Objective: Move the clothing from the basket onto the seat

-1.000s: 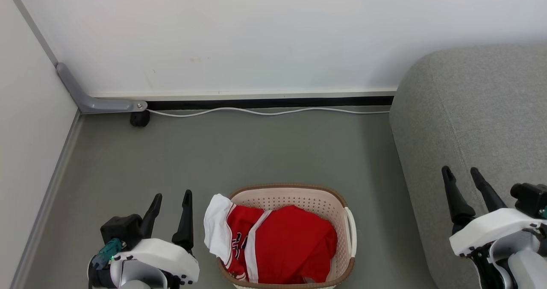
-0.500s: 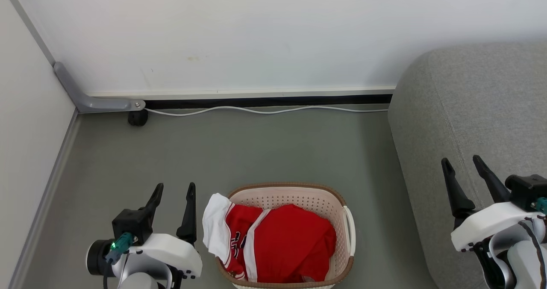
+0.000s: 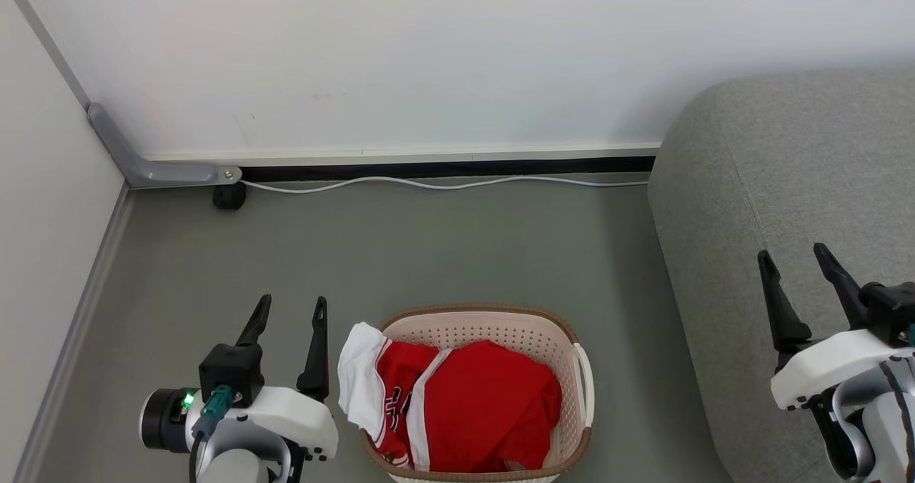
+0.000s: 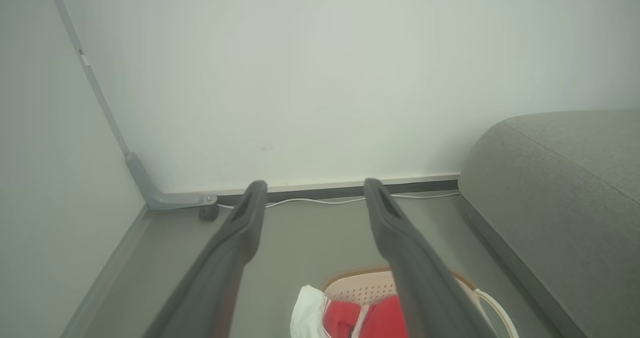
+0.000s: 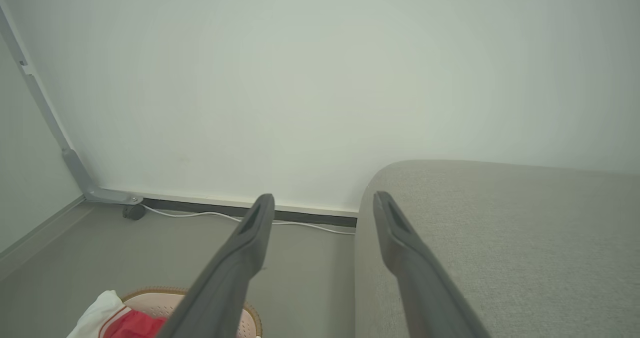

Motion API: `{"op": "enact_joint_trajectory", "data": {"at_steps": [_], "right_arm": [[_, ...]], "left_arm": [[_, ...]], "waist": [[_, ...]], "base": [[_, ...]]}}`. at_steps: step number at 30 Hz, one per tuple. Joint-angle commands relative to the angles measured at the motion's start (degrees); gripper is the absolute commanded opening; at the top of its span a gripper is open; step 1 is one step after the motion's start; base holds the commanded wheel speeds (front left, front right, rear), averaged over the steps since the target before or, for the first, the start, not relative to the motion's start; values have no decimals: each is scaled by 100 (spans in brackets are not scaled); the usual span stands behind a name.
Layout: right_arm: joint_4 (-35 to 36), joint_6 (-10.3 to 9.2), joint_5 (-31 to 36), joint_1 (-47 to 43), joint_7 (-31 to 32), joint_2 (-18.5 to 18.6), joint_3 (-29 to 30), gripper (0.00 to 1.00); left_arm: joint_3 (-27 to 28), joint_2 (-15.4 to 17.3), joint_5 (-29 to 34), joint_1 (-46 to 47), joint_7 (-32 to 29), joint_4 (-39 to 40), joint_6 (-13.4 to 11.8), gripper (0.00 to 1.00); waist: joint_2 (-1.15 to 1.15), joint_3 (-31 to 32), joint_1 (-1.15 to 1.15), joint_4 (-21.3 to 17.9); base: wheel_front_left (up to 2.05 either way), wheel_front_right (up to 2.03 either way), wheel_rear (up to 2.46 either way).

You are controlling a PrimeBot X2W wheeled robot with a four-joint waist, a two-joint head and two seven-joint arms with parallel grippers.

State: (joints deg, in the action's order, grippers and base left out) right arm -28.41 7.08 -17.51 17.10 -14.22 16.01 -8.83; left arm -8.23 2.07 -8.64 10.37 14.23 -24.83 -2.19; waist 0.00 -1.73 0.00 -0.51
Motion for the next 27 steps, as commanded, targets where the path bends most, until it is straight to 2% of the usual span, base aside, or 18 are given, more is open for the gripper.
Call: {"op": "enact_joint_trajectory", "data": {"at_steps": [1, 18, 27], "right_arm": [[111, 41, 21, 145, -78, 62, -41, 100], [271, 41, -10, 122, -78, 78, 45, 100], [834, 41, -167, 402, -78, 334, 154, 100]], "left_arm": [[187, 81, -13, 295, 77, 115, -50, 100], [93, 81, -94, 257, 77, 103, 15, 100], [-505, 81, -409, 588, 77, 294, -326, 100]], "waist": [[0, 1, 0, -1], [0, -152, 0, -17], [0, -1050, 0, -36]], "base": [[0, 0, 0], [0, 0, 0], [0, 0, 0]]}}
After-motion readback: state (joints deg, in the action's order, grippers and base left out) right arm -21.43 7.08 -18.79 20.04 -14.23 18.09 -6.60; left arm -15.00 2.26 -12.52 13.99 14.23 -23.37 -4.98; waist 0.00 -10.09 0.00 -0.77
